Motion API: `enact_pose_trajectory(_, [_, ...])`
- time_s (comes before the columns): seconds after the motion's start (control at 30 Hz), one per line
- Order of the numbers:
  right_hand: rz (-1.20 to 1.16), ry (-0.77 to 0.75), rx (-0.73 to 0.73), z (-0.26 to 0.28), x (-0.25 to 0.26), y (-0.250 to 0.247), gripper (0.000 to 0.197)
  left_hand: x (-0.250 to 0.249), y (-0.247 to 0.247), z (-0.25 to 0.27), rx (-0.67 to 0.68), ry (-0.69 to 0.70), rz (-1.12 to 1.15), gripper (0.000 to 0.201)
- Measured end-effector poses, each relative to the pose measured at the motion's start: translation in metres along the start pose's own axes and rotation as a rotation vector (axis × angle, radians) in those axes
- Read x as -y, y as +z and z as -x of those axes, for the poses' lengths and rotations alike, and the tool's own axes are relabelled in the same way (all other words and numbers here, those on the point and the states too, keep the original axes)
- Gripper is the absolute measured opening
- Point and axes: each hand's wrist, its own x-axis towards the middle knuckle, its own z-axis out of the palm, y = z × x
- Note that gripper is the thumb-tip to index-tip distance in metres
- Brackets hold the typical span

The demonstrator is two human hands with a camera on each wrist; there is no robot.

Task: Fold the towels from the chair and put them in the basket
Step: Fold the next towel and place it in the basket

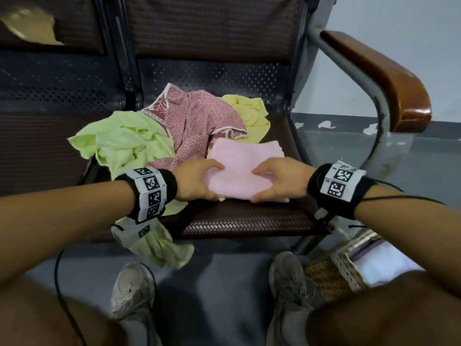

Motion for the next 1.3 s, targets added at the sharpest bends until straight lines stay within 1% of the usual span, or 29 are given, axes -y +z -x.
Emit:
enact_pose_trajectory(0.03, [0.044,0.006,0.044,0.004,0.001,0.004,0.089,0.001,0.003,0.002,-0.02,0.001,-0.01,0.082])
enact_pose_trajectory(0.07, [0.073,0.006,0.057,0.004,0.001,0.007,0.088,0.004,0.005,0.002,-0.049,-0.001,0.001,0.079])
enact_pose_trajectory(0.1, [0.081,0.006,0.044,0.004,0.001,0.008,0.079,0.005,0.007,0.002,-0.079,0.003,0.018,0.074])
enact_pose_trajectory(0.13, [0.067,-0.001,0.008,0.004,0.001,0.008,0.062,0.004,0.008,0.002,-0.109,0.012,0.033,0.064])
enact_pose_trajectory(0.17, [0.036,-0.004,-0.036,0.005,0.001,0.005,0.044,0.003,0.008,0.003,-0.147,0.021,0.047,0.051])
enact_pose_trajectory(0.2, [-0.001,-0.003,-0.081,0.007,0.001,0.002,0.029,0.001,0.007,0.003,-0.19,0.028,0.061,0.037])
enact_pose_trajectory(0.23, [-0.037,0.003,-0.119,0.009,0.001,-0.002,0.022,-0.001,0.005,0.003,-0.23,0.035,0.086,0.025])
enact_pose_trajectory(0.27, [-0.071,0.011,-0.146,0.012,-0.001,-0.006,0.019,-0.003,0.002,0.004,-0.261,0.042,0.124,0.017])
enact_pose_trajectory(0.33, [-0.19,0.037,-0.174,0.018,-0.008,-0.013,0.017,-0.006,-0.003,0.004,-0.296,0.054,0.234,0.011])
enact_pose_trajectory(0.43, [-0.453,0.082,-0.176,0.023,-0.017,-0.018,0.013,-0.007,-0.005,0.0,-0.303,0.032,0.412,0.01])
enact_pose_trajectory(0.5, [-0.541,0.129,-0.16,0.022,-0.021,-0.017,0.017,-0.008,-0.001,-0.005,-0.314,-0.019,0.485,0.013])
enact_pose_trajectory(0.53, [-0.546,0.156,-0.139,0.02,-0.023,-0.015,0.02,-0.009,0.002,-0.009,-0.331,-0.051,0.488,0.018])
enact_pose_trajectory(0.6, [-0.469,0.2,-0.119,0.015,-0.027,-0.01,0.026,-0.011,0.006,-0.015,-0.374,-0.154,0.451,0.033])
enact_pose_trajectory(0.63, [-0.414,0.218,-0.135,0.012,-0.028,-0.008,0.027,-0.012,0.007,-0.017,-0.373,-0.228,0.425,0.04])
enact_pose_trajectory(0.7, [-0.312,0.249,-0.2,0.007,-0.03,-0.005,0.028,-0.015,0.007,-0.018,-0.279,-0.371,0.416,0.061])
enact_pose_trajectory(0.77, [-0.212,0.261,-0.234,0.002,-0.031,-0.002,0.031,-0.02,0.005,-0.017,-0.141,-0.45,0.386,0.081])
enact_pose_trajectory(0.8, [-0.165,0.261,-0.222,0.0,-0.032,0.0,0.034,-0.021,0.005,-0.017,-0.091,-0.47,0.36,0.086])
enact_pose_trajectory(0.83, [-0.131,0.264,-0.199,-0.003,-0.032,0.002,0.037,-0.023,0.005,-0.017,-0.057,-0.488,0.347,0.086])
enact_pose_trajectory(0.87, [-0.111,0.272,-0.18,-0.004,-0.032,0.003,0.039,-0.024,0.006,-0.018,-0.03,-0.509,0.36,0.083])
enact_pose_trajectory(0.93, [-0.087,0.302,-0.153,-0.007,-0.033,0.004,0.04,-0.029,0.006,-0.022,0.008,-0.559,0.463,0.068])
enact_pose_trajectory(0.97, [-0.076,0.319,-0.138,-0.007,-0.032,0.003,0.04,-0.031,0.005,-0.024,-0.002,-0.561,0.519,0.059])
enact_pose_trajectory(1.0, [-0.068,0.334,-0.126,-0.007,-0.031,0.0,0.038,-0.033,0.002,-0.026,-0.029,-0.538,0.568,0.051])
enact_pose_trajectory(1.07, [-0.071,0.338,-0.119,-0.006,-0.027,-0.006,0.033,-0.04,-0.006,-0.031,-0.124,-0.43,0.682,0.04])
enact_pose_trajectory(1.1, [-0.104,0.31,-0.138,-0.006,-0.026,-0.009,0.032,-0.044,-0.01,-0.031,-0.178,-0.355,0.748,0.042])
enact_pose_trajectory(1.13, [-0.181,0.261,-0.174,-0.005,-0.024,-0.013,0.037,-0.05,-0.015,-0.03,-0.227,-0.286,0.802,0.047])
enact_pose_trajectory(1.17, [-0.304,0.192,-0.208,-0.003,-0.021,-0.018,0.048,-0.056,-0.02,-0.027,-0.265,-0.225,0.838,0.05])
enact_pose_trajectory(1.23, [-0.608,0.079,-0.245,0.004,-0.01,-0.028,0.077,-0.064,-0.029,-0.022,-0.29,-0.122,0.934,0.04])
enact_pose_trajectory(1.27, [-0.721,0.057,-0.256,0.008,-0.004,-0.033,0.09,-0.068,-0.034,-0.02,-0.275,-0.071,0.986,0.036])
enact_pose_trajectory(1.3, [-0.793,0.051,-0.266,0.012,0.002,-0.038,0.096,-0.072,-0.039,-0.017,-0.258,-0.018,1.028,0.035])
